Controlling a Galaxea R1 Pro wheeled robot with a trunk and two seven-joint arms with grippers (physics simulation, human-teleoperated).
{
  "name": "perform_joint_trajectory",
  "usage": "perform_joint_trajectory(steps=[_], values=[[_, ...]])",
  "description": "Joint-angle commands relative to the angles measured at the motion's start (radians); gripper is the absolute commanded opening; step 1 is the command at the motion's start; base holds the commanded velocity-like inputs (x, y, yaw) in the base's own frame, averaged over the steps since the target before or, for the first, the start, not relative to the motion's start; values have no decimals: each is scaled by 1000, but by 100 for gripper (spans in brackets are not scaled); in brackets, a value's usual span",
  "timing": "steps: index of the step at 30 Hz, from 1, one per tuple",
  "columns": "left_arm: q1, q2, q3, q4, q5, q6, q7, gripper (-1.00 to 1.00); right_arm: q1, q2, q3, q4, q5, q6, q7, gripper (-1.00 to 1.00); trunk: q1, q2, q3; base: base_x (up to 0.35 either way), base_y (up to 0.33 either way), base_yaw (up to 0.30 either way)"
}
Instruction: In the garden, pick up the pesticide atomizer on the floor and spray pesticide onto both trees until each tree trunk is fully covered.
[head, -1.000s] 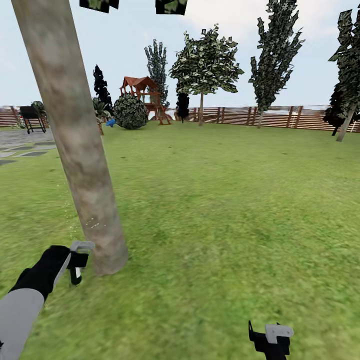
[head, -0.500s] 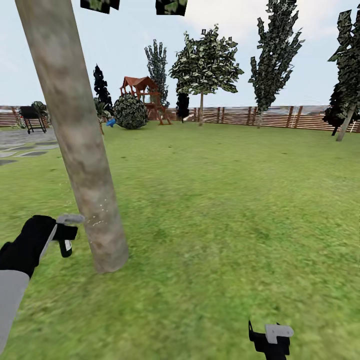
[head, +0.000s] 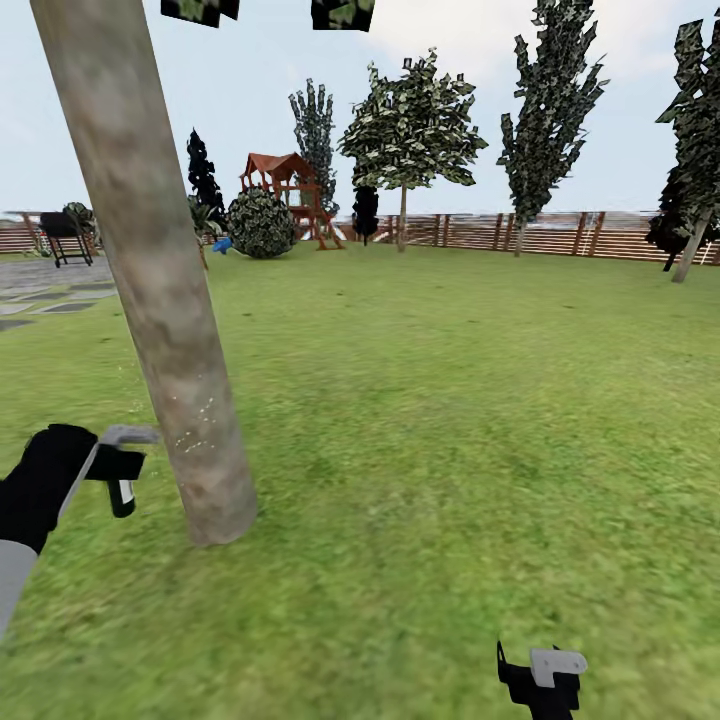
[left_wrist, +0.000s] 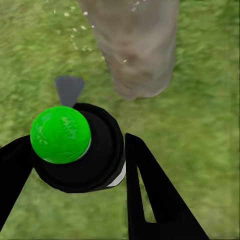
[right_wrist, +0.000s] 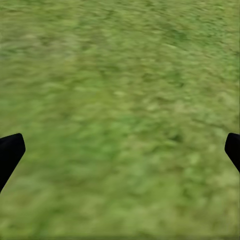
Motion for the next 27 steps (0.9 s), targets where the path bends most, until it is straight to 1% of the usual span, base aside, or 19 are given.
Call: perform_joint_trajectory(steps=[1,4,8,9,11,12,14,15,18,19,20,23,24,27], values=[[-4,2,0,-4,-5,0,-26,-100,0,0,0,0,0,0,0,100,0,0,0,0,0,0],[-15,1,0,-18,-6,3,-65,-100,0,0,0,0,0,0,0,100,0,0,0,0,0,0],[-53,7,-1,-37,-10,5,-74,-100,0,0,0,0,0,0,0,100,0,0,0,0,0,0],[-59,15,3,-31,-14,4,-74,-100,0,0,0,0,0,0,0,100,0,0,0,0,0,0],[-54,44,5,-27,-15,3,-74,-100,0,0,0,0,0,0,0,100,0,0,0,0,0,0],[-51,64,5,-26,-15,2,-75,-100,0,0,0,0,0,0,0,100,0,0,0,0,0,0],[-45,84,5,-25,-15,-1,-74,-100,0,0,0,0,0,0,0,100,0,0,0,0,0,0],[-40,88,3,-24,-15,-4,-73,-100,0,0,0,0,0,0,0,100,0,0,0,0,0,0],[22,84,0,-25,-16,-12,-71,-100,0,0,0,0,0,-1,0,100,0,0,0,0,0,0],[55,73,0,-27,-14,-14,-70,-100,0,0,0,0,0,0,0,100,0,0,0,0,0,0],[68,58,0,-35,-14,-14,-70,-100,0,0,0,0,0,-1,0,100,0,0,0,0,0,0],[76,44,-1,-41,-16,-13,-70,-100,0,0,0,0,0,-1,0,100,0,0,0,139,40,0],[77,43,1,-41,-17,-14,-69,-100,0,0,0,0,0,0,0,100,0,0,0,286,130,0],[83,51,6,-27,-18,-14,-68,-100,0,0,0,0,0,0,0,100,0,0,0,294,184,0]])
